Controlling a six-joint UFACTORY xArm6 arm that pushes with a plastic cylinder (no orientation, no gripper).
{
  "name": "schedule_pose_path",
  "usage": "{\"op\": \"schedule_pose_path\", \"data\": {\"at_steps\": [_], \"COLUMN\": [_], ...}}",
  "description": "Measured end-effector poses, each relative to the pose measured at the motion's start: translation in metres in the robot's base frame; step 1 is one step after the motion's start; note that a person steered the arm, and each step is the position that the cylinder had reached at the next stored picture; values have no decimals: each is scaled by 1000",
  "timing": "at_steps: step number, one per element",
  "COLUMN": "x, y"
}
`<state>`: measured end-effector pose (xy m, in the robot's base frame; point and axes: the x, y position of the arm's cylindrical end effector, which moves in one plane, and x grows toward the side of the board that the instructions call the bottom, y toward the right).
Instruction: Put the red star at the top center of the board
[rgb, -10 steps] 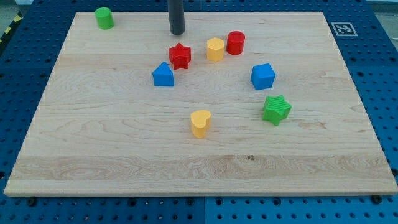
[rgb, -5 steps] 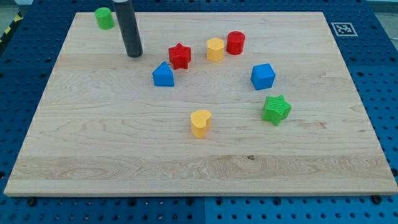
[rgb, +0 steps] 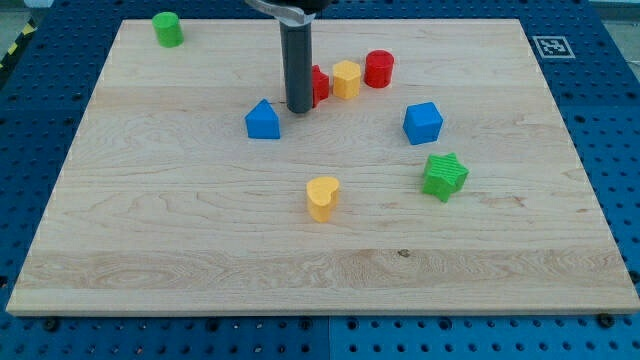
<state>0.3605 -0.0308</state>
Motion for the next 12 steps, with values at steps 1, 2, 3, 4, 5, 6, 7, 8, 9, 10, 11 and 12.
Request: {"op": "schedule_pose_path", "data": {"at_steps": [1,2,3,4,5,6,7,8,9,10,11,12], "x": [-15,-14,8,2,-34,-60,-69,-84,-94,-93,-100,-108], "y": [0,6,13,23,23,23,23,23,15,2,-10,-12]}}
